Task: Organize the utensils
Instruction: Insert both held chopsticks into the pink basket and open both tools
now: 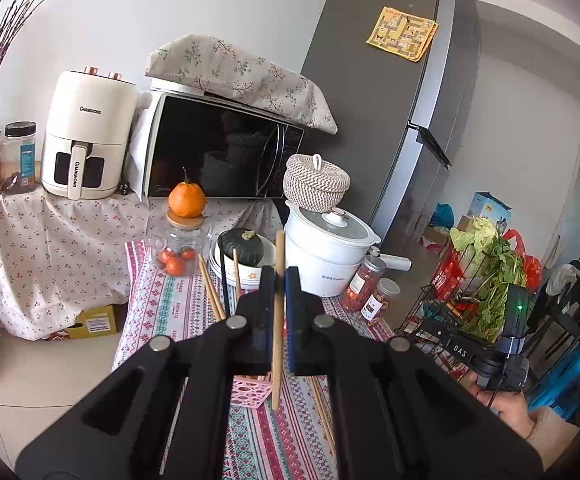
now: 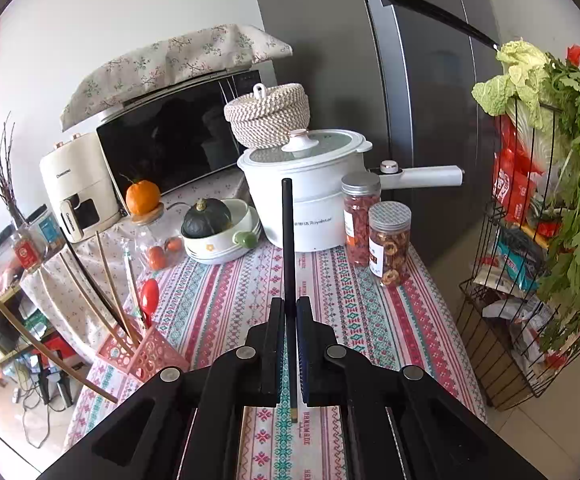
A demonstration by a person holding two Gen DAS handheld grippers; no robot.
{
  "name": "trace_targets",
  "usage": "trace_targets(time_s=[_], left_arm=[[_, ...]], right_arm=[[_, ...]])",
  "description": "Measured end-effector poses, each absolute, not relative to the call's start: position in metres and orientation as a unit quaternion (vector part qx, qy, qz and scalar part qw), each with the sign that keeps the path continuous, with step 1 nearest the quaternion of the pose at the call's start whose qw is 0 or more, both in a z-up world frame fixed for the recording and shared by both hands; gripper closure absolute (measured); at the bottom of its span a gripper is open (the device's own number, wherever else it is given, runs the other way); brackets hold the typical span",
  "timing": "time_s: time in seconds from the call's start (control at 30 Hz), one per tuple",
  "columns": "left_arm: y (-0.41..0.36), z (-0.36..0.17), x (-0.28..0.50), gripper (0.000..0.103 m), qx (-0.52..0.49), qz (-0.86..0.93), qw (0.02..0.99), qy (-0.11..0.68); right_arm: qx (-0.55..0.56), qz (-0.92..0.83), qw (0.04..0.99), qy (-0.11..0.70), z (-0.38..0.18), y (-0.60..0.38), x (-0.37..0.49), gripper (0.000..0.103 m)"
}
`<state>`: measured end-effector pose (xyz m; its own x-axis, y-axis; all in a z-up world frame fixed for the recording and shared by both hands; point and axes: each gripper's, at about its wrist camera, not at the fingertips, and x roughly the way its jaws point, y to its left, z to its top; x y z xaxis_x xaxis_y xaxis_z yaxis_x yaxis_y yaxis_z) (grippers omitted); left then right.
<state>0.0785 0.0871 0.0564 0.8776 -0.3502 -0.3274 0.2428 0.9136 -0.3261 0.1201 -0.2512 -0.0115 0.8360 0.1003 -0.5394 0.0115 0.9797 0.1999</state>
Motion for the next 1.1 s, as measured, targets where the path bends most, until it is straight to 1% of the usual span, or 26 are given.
trace_targets(time_s=[0.2,0.47,0.77,0.93,1.1], left_arm=[[0.096,0.062,0.089,0.097,-0.157,-0.143,0.962,0.172],[0.099,0.058,0.106,0.097,-0.146,-0.107,0.972,0.15],[0.084,0.023,0.136,0.097,-0.115,-0.092,0.969,0.2],[0.079,0.005,0.15,0.097,-0.124,-0.11,0.956,0.241],[0.082,0.001,0.153,0.096,-0.146,-0.151,0.941,0.264]], right_arm=[[0.101,0.039,0.964,0.245,0.02,-0.241,0.118,0.097],[0.111,0.088,0.966,0.217,0.048,-0.22,0.11,0.097],[0.124,0.117,0.965,0.202,0.06,-0.199,0.108,0.097],[0.134,0.136,0.962,0.197,0.067,-0.183,0.115,0.097],[0.136,0.158,0.958,0.198,0.068,-0.159,0.122,0.097]])
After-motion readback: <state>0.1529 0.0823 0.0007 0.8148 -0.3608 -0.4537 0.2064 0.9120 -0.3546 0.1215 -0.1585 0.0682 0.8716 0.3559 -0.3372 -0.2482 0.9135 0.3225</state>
